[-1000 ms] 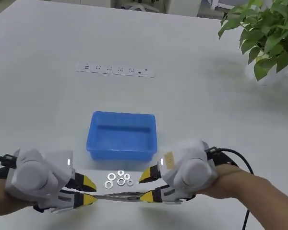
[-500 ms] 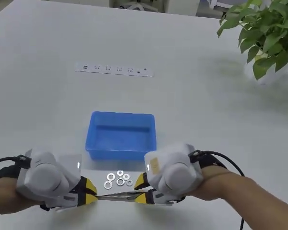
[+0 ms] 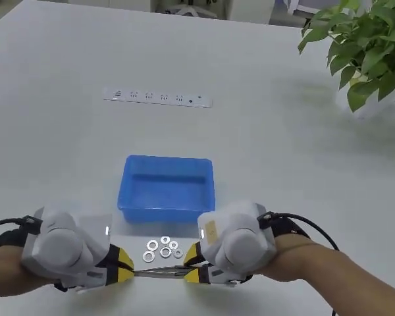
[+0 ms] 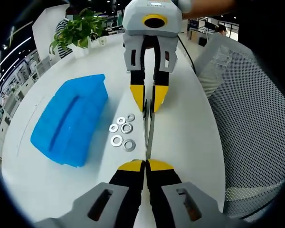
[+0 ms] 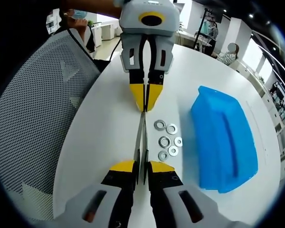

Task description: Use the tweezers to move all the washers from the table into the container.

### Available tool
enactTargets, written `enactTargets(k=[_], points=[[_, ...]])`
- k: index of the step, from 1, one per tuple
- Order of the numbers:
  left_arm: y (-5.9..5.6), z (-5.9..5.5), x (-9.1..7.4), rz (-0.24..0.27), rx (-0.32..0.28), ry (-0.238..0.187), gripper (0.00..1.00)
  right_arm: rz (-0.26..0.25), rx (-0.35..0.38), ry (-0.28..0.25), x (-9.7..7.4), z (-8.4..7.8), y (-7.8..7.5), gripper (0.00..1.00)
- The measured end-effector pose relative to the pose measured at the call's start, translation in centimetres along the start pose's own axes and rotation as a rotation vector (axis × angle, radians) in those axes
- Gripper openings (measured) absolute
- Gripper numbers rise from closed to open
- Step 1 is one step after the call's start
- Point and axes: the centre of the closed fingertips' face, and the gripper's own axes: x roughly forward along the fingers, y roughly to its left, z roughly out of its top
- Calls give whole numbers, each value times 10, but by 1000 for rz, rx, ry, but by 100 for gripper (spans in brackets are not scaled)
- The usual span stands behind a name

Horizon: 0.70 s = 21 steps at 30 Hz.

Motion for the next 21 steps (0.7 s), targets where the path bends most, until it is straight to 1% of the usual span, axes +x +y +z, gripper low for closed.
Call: enactTargets(k=[7, 12, 14, 15, 18, 21], points=[[1, 5, -5, -2, -1, -2, 6, -1, 10, -1, 0, 0, 0, 12], [-1, 12, -11, -7, 5, -5, 6, -3, 13, -4, 0, 0, 1, 12], [-1, 15, -14, -8, -1, -5, 5, -5, 12, -6, 0, 0, 1, 12], [-1, 16, -15, -8, 1, -7, 5, -5, 10, -8, 0, 1, 1, 12], [0, 19, -20, -7, 17, 8, 5, -8, 13, -16, 1, 3, 0, 12], [0, 24, -24, -3, 28, 6, 5, -9, 12, -24, 1, 6, -1, 12]])
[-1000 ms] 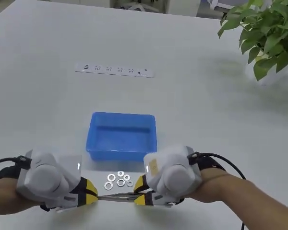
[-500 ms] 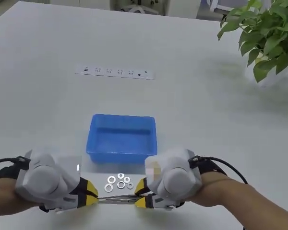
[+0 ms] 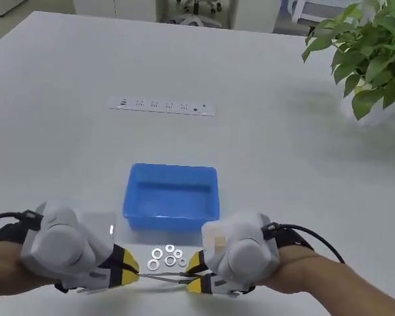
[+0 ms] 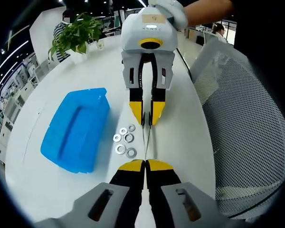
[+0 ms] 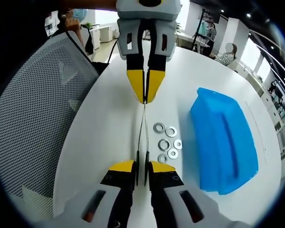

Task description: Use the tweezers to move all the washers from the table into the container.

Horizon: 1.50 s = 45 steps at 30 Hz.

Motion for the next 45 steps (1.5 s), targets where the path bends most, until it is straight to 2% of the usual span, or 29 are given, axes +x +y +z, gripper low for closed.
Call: enactTargets(k=[10, 18, 26, 28, 34, 45], points=[[-1, 21, -12, -17, 20, -20, 5, -4, 22, -32, 4, 7, -1, 13], [-1, 32, -20, -21, 53, -13, 5, -20, 25, -49, 2, 12, -2, 12], [2, 55, -34, -19, 113, -20, 5, -43, 43, -81, -3, 22, -5, 12], [2, 64, -38, -19, 124, -45, 5, -49, 47, -95, -4, 26, -6, 12], [0, 78, -41, -21, 145, -79, 5, -59, 64, -127, -4, 34, -6, 12], [-9, 90, -35, -46, 166, -126, 5, -48, 71, -146, -1, 39, 0, 12]])
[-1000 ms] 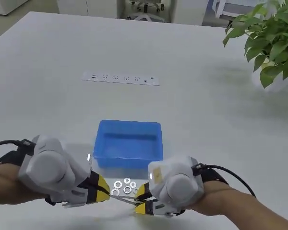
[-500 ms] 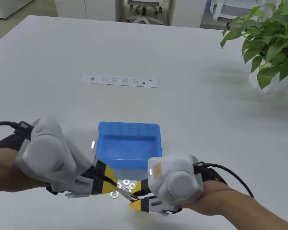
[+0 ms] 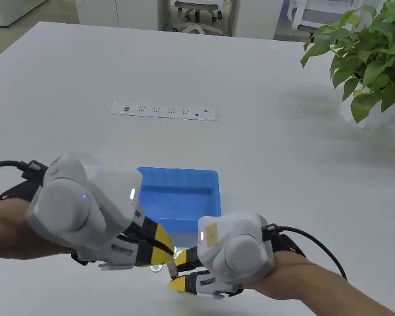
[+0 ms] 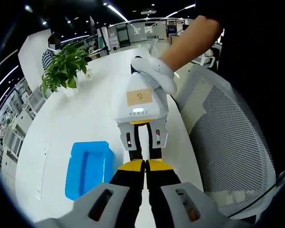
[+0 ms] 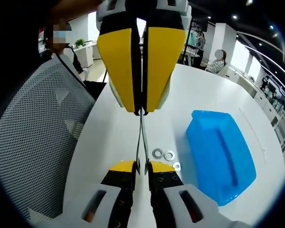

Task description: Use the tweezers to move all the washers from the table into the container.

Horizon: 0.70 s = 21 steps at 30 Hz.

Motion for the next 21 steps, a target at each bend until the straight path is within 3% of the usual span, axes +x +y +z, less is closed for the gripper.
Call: enactTargets(k=[13, 21], points=[[-2, 2, 9, -14, 7, -47, 5, 8, 0, 8, 0, -5, 4, 12], [-2, -3, 14, -31, -5, -52, 5, 10, -7, 7, 0, -5, 5, 12]])
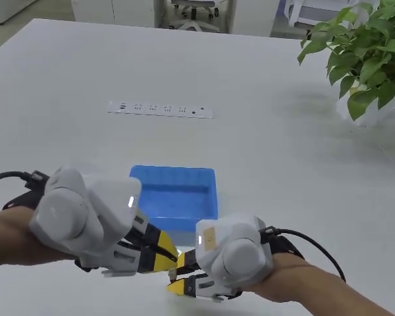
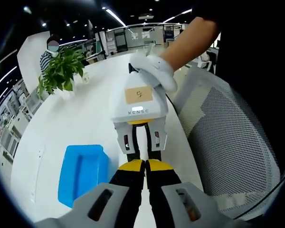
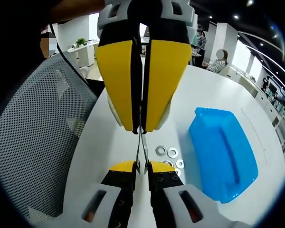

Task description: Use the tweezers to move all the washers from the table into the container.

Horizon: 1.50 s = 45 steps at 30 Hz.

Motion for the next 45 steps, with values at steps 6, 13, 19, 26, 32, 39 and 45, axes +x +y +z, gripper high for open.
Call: enactTargets(k=[6, 13, 19, 26, 32, 39, 45], points=[[-1, 0, 0, -10, -19, -12, 5, -3, 5, -2, 0, 0, 0, 12], [-2, 0, 0, -16, -17, -16, 5, -6, 18, -3, -1, 1, -1, 13], [-2, -1, -1, -21, -29, -11, 5, -13, 39, -12, -4, 3, -3, 17], [-1, -3, -3, -31, -39, -3, 5, -52, 87, -21, -10, 3, -6, 27], [-2, -2, -4, -35, -43, 2, 5, -95, 149, -37, -18, 0, -8, 35], [-2, 0, -4, -41, -44, 6, 5, -182, 224, -64, -33, -3, -17, 46], [2, 1, -4, -38, -43, 5, 5, -255, 281, -115, -47, -1, -23, 58]])
